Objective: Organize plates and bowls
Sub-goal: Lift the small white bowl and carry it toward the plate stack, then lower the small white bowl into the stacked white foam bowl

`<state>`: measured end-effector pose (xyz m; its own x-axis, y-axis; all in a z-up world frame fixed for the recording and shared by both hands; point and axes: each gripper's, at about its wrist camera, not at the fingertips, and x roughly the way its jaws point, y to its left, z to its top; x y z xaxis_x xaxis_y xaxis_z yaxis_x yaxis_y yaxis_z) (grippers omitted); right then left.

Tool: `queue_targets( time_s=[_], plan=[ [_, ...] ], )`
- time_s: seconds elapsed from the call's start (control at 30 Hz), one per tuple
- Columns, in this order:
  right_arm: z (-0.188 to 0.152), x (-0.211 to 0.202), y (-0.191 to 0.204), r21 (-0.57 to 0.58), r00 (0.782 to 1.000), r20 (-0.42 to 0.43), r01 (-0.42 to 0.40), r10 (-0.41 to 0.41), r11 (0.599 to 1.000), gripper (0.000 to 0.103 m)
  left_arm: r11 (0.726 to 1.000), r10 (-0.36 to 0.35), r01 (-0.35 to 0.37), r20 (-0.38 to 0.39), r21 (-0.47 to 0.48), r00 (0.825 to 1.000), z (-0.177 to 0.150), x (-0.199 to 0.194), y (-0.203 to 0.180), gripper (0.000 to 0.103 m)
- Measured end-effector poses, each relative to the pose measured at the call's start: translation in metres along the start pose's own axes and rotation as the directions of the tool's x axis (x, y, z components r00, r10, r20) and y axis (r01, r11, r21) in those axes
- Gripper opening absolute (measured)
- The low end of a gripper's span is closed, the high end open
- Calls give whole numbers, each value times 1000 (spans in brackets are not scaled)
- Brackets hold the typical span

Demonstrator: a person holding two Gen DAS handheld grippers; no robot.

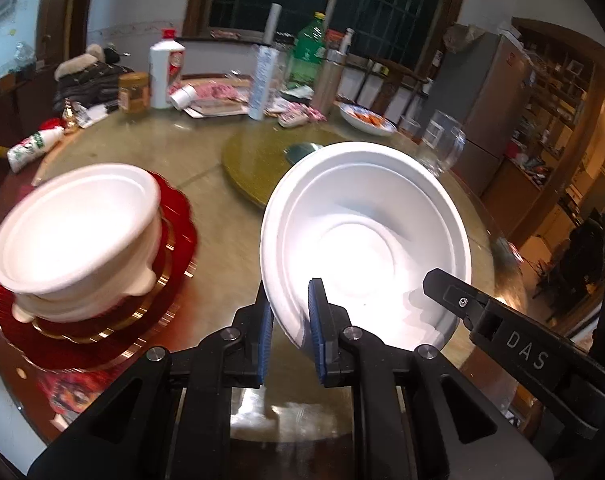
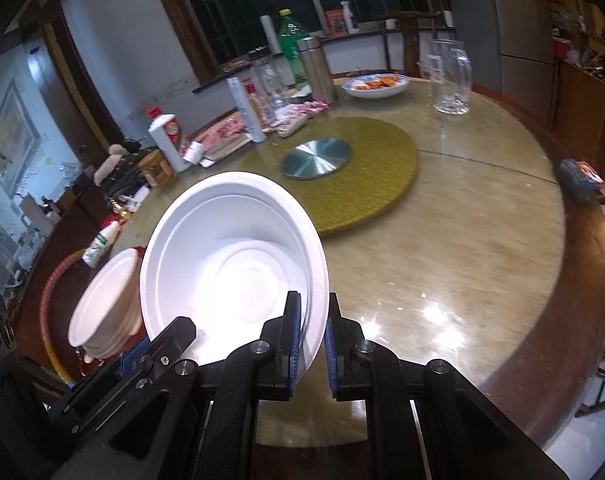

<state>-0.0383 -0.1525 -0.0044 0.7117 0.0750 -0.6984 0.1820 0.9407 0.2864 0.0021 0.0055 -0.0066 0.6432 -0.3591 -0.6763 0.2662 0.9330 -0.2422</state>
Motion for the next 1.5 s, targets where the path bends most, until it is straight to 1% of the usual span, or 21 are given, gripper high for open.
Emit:
queue_targets(
  time_s=[0.1, 0.27, 0.43, 0.6, 0.83, 0.93, 1.07, 1.13, 1.3, 1.43, 1.5],
  plan=[
    [8, 3, 12, -28, 999, 8, -48, 48, 998, 11, 999, 28, -28, 18, -28, 999, 6, -5, 7, 14],
    [21, 9, 23, -57, 995, 14, -98, 99, 994, 11, 996, 63, -61, 28, -59, 998, 20, -8, 13, 14],
    [37, 13, 31, -83, 988, 9, -150, 151, 985, 11, 992, 104, -101, 40, -69, 994, 31, -14, 13, 15],
    [48, 12, 47, -125, 979, -3, -203, 204, 971, 11, 985, 151, -146, 59, -88, 987, 39, -25, 22, 16],
    [55, 23, 87, -208, 962, -51, -272, 268, 939, 11, 966, 231, -219, 80, -136, 970, 40, -41, 47, 17],
    [53, 28, 107, -241, 955, -73, -295, 286, 924, 11, 955, 263, -249, 75, -163, 962, 37, -45, 59, 17],
    [50, 32, 123, -259, 946, -102, -325, 308, 910, 11, 942, 287, -270, 64, -198, 956, 35, -51, 76, 18],
    [49, 34, 132, -268, 941, -115, -338, 319, 902, 11, 938, 299, -280, 66, -205, 952, 35, -53, 82, 18],
    [46, 34, 150, -298, 937, -122, -348, 326, 889, 11, 928, 325, -303, 76, -218, 943, 37, -62, 93, 18],
    [47, 40, 160, -294, 930, -154, -366, 334, 883, 11, 923, 334, -313, 62, -223, 941, 39, -64, 102, 18],
    [46, 44, 164, -290, 926, -173, -374, 336, 881, 11, 918, 347, -327, 55, -224, 936, 39, -64, 106, 18]
  ],
)
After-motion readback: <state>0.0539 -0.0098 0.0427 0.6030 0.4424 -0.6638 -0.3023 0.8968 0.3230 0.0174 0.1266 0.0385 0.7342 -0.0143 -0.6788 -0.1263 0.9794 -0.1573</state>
